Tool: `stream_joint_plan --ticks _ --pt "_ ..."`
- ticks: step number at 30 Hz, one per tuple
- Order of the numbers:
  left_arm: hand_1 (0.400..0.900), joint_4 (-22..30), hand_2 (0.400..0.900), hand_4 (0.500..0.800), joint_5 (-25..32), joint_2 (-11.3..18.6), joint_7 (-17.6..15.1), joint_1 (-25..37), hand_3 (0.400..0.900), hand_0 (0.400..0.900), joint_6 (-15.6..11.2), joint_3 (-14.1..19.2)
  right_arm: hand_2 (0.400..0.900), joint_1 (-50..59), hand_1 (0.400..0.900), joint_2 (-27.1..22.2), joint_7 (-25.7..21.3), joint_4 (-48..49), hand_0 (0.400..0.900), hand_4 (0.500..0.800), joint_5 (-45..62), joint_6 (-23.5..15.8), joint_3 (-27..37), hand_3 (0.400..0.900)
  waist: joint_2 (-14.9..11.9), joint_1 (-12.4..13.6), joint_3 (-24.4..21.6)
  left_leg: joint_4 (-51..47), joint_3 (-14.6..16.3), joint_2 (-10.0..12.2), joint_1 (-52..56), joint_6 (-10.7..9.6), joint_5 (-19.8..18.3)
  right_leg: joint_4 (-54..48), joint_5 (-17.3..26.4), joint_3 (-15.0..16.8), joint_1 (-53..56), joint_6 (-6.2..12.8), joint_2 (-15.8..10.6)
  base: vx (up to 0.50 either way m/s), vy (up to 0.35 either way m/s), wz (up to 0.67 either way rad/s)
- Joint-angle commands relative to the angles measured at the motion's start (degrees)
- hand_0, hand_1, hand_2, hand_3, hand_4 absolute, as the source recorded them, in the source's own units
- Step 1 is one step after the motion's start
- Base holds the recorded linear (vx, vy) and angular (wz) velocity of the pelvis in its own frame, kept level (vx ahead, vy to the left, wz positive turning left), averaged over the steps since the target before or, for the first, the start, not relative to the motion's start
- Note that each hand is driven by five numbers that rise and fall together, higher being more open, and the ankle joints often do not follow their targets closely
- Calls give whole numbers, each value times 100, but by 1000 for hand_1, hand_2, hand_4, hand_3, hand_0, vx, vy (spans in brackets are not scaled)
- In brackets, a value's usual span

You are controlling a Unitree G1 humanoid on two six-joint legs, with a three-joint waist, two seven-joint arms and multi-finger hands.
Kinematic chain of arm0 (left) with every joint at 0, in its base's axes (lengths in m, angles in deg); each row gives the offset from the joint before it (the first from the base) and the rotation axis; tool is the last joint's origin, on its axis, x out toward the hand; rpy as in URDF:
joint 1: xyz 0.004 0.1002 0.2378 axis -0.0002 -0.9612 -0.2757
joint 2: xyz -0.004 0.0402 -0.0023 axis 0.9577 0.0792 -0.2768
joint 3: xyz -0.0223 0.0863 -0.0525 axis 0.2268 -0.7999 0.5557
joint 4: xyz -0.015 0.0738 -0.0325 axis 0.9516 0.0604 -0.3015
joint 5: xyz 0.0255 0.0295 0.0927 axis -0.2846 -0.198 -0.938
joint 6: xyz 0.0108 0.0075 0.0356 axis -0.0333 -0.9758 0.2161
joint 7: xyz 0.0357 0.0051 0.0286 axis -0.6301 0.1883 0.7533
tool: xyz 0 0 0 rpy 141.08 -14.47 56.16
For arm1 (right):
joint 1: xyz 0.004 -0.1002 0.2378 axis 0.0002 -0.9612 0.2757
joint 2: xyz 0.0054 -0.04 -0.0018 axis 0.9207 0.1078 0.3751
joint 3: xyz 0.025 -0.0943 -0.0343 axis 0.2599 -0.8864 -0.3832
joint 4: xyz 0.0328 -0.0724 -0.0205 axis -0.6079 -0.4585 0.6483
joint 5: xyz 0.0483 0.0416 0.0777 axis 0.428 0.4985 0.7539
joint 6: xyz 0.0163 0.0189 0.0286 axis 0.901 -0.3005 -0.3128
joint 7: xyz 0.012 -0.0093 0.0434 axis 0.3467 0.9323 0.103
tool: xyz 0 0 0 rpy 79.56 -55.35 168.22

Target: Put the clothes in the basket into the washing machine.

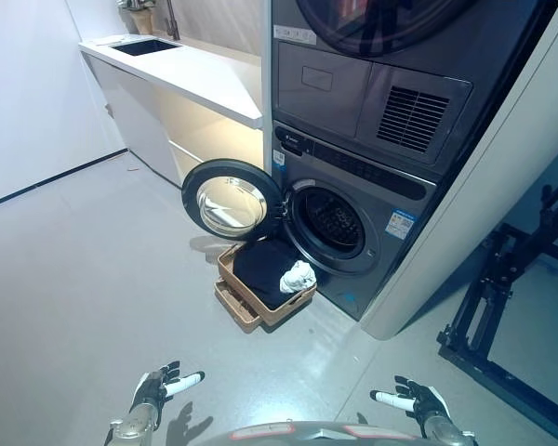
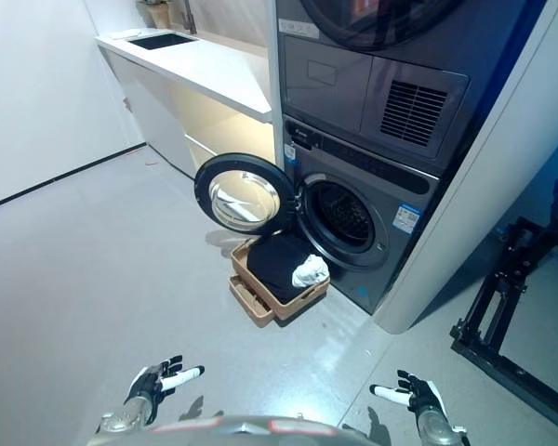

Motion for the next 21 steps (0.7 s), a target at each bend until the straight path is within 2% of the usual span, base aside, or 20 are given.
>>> stream_joint_plan --ticks 1,5,9,12,17,21 --pt "900 189 900 800 50 332 -41 246 900 900 -277 178 900 212 900 -125 -38 23 900 800 21 -234 -69 900 -282 91 -140 604 -50 -69 -691 156 -182 142 294 -152 -165 3 -4 0 0 0" --pt "900 165 900 800 118 312 -13 219 900 900 -278 212 900 172 900 -89 -30 30 900 800 16 -230 -73 900 -299 90 -159 550 -37 -45 -593 149 -192 154 254 -150 -96 11 -6 4 -6 0" --pt "900 191 900 800 116 371 -16 285 900 900 -260 184 900 141 900 -121 -9 35 900 800 103 -256 -78 900 -321 -18 -51 780 -232 -52 -816 160 -188 614 71 179 -376 -92 124 -66 -21 24" --pt "900 72 900 800 133 382 -49 309 900 900 -250 239 900 87 900 -131 8 11 900 800 98 -264 -79 900 -364 -13 -40 751 -245 17 -854 124 -149 605 69 130 -453 -159 220 -19 -78 -3" --pt "900 -36 900 800 128 372 -44 300 900 900 -226 275 900 14 900 -198 17 -3 900 800 90 -265 8 900 -365 -11 -105 639 -278 161 -707 46 -115 470 19 -19 -305 -164 320 56 -85 -3" --pt "900 -86 900 800 100 405 -56 395 900 900 -219 231 900 -22 900 -216 33 -21 900 800 140 -285 19 900 -340 -50 -85 545 -389 281 -642 -40 -35 491 -78 -90 -215 -242 423 42 -88 19"
